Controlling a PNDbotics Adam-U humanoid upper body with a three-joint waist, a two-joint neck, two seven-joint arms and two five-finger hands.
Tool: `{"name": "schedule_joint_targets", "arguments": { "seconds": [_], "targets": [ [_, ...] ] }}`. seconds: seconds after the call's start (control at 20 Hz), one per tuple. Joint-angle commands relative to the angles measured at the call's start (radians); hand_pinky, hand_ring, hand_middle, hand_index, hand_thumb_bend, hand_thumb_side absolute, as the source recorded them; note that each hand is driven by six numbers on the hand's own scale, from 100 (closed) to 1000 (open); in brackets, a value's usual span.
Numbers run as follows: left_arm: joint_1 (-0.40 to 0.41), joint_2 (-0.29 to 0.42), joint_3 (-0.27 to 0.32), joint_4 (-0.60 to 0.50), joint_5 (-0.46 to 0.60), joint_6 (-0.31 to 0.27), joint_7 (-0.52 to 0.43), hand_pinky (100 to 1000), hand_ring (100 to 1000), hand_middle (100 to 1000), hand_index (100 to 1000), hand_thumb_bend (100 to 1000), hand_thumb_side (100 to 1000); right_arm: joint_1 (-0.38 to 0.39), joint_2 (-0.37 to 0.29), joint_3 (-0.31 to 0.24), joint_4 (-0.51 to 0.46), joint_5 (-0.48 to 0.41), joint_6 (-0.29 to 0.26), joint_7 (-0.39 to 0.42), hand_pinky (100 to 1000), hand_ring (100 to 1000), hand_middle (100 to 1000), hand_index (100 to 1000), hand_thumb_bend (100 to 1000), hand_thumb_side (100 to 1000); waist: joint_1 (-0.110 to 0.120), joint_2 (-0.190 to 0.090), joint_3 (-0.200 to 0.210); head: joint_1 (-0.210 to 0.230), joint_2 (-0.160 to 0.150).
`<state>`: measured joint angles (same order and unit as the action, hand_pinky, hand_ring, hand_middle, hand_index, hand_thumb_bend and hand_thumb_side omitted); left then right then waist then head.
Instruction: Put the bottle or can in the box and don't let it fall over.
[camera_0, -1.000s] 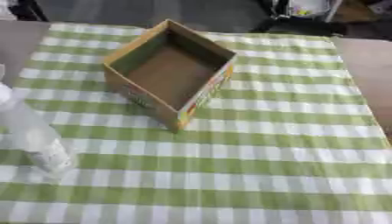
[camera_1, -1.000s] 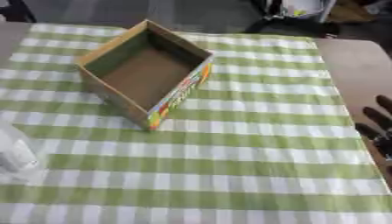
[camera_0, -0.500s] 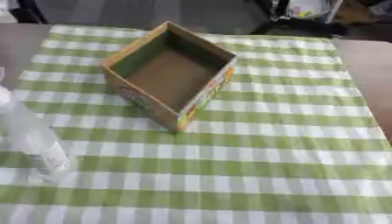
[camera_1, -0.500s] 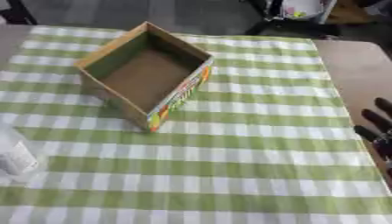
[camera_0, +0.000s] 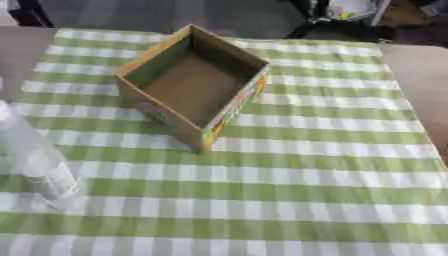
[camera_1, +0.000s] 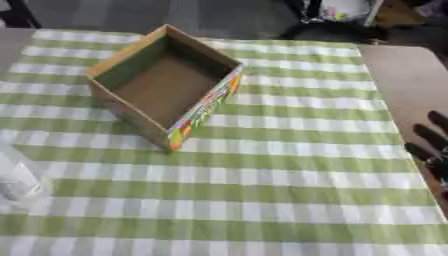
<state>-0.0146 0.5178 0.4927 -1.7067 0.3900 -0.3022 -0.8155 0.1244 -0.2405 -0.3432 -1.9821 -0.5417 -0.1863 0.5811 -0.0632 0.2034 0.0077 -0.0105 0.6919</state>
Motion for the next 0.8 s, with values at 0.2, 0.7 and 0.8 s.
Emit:
{"name": "schedule_joint_targets", "arguments": {
  "seconds": [0.2, 0.7, 0.8],
  "targets": [
    [-0.011, 0.034, -0.016, 0.002, -0.034, -0.118, -0.092, 1000, 1000, 1000, 1000, 194, 579, -0.004, -0.011, -0.001, -0.018, -0.006, 0.003, 0.0, 940, 1000, 1000, 1000, 100, 571, 0.005, -0.007, -0.004, 0.003, -0.013],
    [-0.039, 0.05, -0.069, 0.029, -0.075, -0.136, -0.092, 1000, 1000, 1000, 1000, 208, 618, -0.007, -0.011, 0.001, -0.018, -0.011, 0.011, 0.003, 941, 1000, 1000, 1000, 100, 574, 0.006, -0.006, -0.011, 0.011, -0.013],
    [-0.048, 0.054, -0.081, 0.033, -0.078, -0.135, -0.092, 1000, 1000, 1000, 1000, 205, 615, -0.007, -0.01, 0.001, -0.018, -0.011, 0.013, 0.003, 941, 1000, 1000, 1000, 100, 575, 0.006, -0.005, -0.013, 0.013, -0.014]
  ]
}}
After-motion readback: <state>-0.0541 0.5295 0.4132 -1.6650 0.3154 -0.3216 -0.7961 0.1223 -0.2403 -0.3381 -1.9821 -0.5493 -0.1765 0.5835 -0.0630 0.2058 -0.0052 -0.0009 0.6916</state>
